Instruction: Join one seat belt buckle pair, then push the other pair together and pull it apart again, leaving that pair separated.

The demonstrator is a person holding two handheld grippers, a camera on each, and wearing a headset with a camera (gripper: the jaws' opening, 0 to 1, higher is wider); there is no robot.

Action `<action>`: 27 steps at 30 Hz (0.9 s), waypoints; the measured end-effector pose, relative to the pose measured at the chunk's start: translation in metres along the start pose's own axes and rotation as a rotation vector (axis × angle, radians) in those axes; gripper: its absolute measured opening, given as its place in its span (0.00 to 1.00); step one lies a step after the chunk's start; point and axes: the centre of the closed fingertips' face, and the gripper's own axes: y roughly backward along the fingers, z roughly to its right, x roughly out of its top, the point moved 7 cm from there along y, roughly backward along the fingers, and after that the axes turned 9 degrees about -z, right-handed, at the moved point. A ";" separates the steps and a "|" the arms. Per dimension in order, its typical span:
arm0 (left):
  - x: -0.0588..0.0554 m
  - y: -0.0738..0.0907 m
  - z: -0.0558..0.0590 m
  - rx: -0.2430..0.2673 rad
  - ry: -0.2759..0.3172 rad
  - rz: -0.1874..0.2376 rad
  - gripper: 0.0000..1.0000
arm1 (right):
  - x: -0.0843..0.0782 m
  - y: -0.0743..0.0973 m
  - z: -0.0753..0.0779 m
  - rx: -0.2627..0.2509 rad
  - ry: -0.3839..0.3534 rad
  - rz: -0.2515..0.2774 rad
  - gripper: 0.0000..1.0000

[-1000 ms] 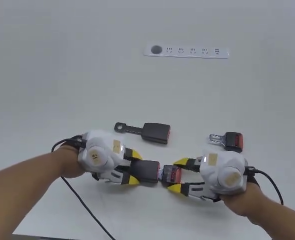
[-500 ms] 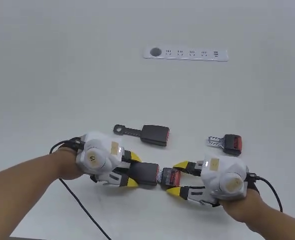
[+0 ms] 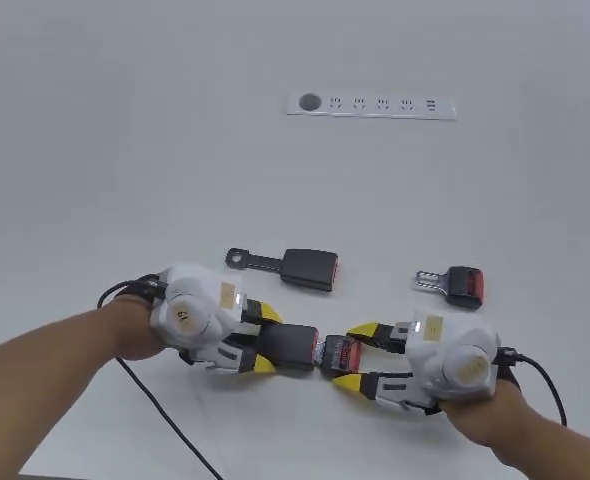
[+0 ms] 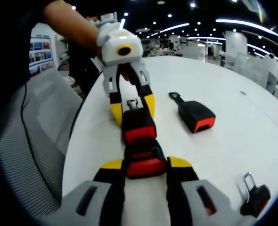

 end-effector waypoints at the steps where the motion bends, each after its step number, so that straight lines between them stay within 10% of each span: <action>1: 0.000 0.000 0.000 0.000 0.001 -0.001 0.33 | 0.000 0.000 0.000 0.000 -0.001 0.001 0.32; 15: 0.007 -0.002 0.002 0.035 0.000 -0.051 0.37 | 0.007 0.000 -0.004 -0.031 0.087 -0.075 0.36; 18: 0.009 0.000 -0.003 0.132 0.041 -0.079 0.52 | 0.010 0.003 -0.007 -0.024 0.067 -0.106 0.40; 22: 0.015 0.010 0.005 0.108 0.047 -0.024 0.73 | 0.019 0.015 -0.004 -0.040 0.013 -0.010 0.66; 27: 0.015 0.019 0.005 0.127 0.054 -0.004 0.83 | 0.017 0.034 0.010 -0.074 -0.040 0.021 0.73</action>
